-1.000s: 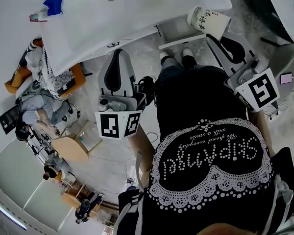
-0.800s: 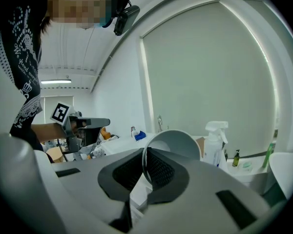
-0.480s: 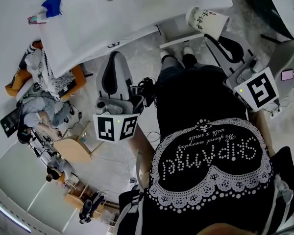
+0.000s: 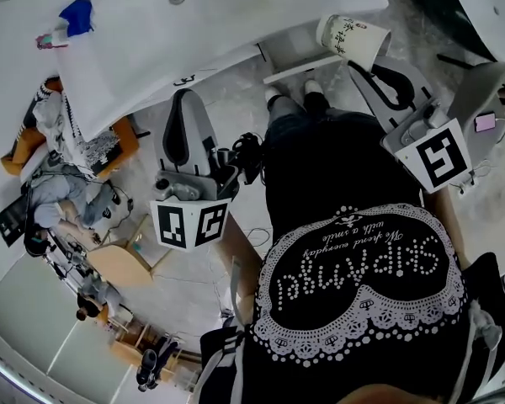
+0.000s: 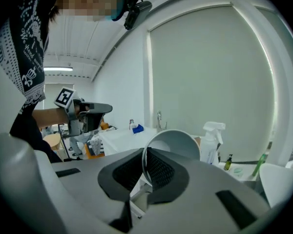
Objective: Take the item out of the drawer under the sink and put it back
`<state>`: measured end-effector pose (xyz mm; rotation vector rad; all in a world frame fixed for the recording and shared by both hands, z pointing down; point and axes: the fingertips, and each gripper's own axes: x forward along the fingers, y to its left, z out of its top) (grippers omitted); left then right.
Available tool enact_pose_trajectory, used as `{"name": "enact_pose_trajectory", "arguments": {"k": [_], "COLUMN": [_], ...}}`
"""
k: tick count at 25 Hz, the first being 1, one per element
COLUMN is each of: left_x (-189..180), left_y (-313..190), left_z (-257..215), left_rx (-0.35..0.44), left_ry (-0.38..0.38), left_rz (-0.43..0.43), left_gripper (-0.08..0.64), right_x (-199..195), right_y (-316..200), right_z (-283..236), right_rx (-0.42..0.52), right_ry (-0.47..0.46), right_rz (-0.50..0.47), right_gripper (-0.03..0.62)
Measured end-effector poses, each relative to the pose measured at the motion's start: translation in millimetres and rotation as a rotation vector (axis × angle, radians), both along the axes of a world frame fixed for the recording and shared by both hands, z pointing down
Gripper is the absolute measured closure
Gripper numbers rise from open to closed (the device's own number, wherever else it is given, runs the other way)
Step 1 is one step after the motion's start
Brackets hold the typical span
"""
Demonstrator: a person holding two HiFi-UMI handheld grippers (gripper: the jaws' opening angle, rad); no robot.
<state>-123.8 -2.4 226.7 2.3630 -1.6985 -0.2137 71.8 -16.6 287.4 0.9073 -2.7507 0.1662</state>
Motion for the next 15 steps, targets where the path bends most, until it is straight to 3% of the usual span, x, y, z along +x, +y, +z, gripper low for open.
{"name": "enact_pose_trajectory", "arguments": {"k": [4, 5, 8, 10, 15], "left_x": [-5.5, -6.6, -7.6, -8.4, -3.0], "left_y": [-2.4, -3.0, -3.6, -3.2, 0.7], "left_z": [6.4, 7.9, 12.3, 15.1, 18.9], "left_rx": [-0.017, -0.021, -0.032, -0.037, -0.051], "left_ry": [0.056, 0.063, 0.072, 0.079, 0.061], "left_rz": [-0.035, -0.043, -0.057, -0.067, -0.046], "left_gripper": [0.555, 0.555, 0.555, 0.555, 0.555], "right_x": [5.6, 8.4, 19.1, 20.5, 19.1], "right_y": [4.7, 6.9, 15.2, 15.2, 14.4], "right_z": [-0.4, 3.2, 24.4, 29.8, 45.5], "right_rx": [0.085, 0.109, 0.209, 0.300, 0.333], "right_ry": [0.047, 0.094, 0.375, 0.506, 0.633], "right_rz": [0.006, -0.005, -0.108, -0.179, -0.277], "right_gripper": [0.566, 0.566, 0.566, 0.566, 0.566]}}
